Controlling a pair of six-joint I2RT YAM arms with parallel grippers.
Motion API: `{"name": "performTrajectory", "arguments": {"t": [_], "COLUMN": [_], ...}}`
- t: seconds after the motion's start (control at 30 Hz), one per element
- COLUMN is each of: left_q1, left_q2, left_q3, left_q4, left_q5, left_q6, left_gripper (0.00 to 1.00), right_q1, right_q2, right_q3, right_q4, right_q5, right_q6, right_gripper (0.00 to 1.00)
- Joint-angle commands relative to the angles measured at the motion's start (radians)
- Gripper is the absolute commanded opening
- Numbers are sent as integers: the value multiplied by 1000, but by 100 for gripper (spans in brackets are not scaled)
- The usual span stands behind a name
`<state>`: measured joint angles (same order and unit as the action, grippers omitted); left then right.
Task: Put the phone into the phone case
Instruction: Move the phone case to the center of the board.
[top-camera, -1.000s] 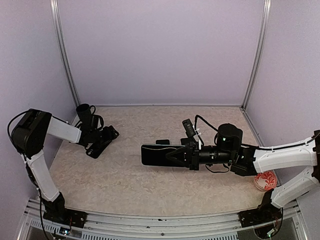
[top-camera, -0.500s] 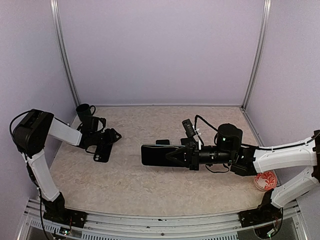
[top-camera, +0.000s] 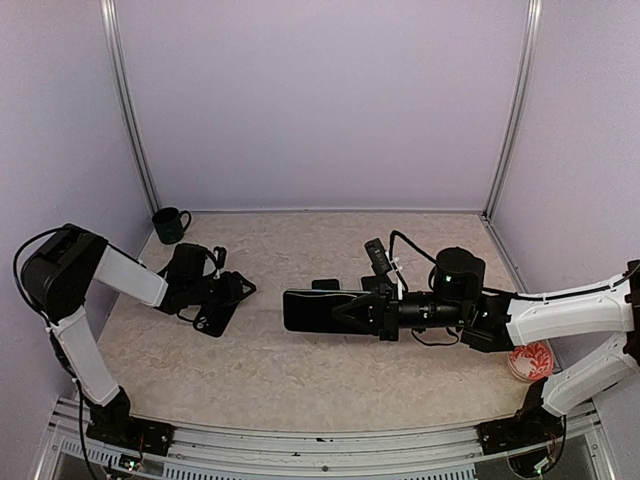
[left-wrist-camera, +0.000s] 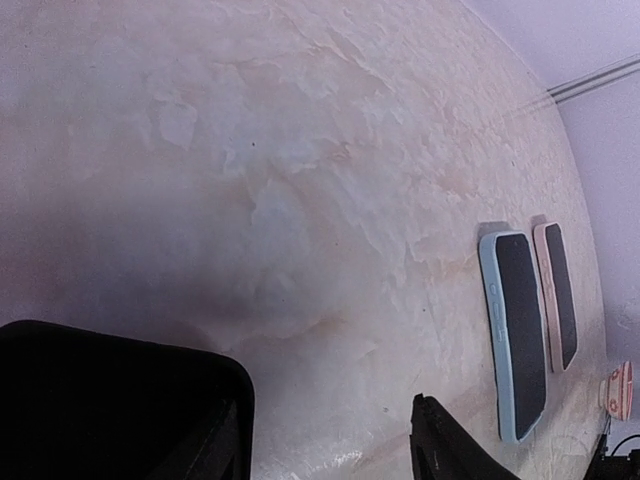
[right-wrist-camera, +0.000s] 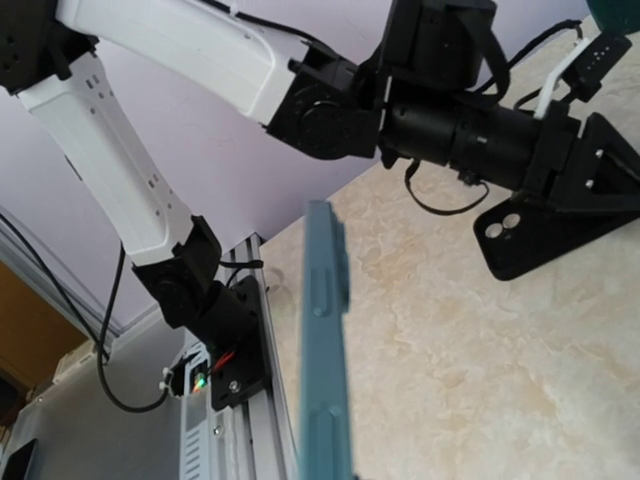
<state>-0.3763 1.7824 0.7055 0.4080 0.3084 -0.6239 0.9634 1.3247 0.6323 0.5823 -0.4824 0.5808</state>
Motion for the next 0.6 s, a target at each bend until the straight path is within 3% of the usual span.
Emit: {"name": "performTrajectory", "arguments": {"t": [0.0,0.57], "left_q1": [-56,-208], "left_q2": [-24,-168], "left_q3": [-57,-124], "left_q4": [-39,-86], "left_q5": [81,163], "left_q6": [-4,43], "left_gripper": [56,52], "right_q1": [-11,-29], "right_q2": [-27,-45], "right_q3": [-11,-19], "right_q4": [71,75], "right_q5": [-10,-21], "right_q6": [-2,-9], "right_gripper": [0,0]}}
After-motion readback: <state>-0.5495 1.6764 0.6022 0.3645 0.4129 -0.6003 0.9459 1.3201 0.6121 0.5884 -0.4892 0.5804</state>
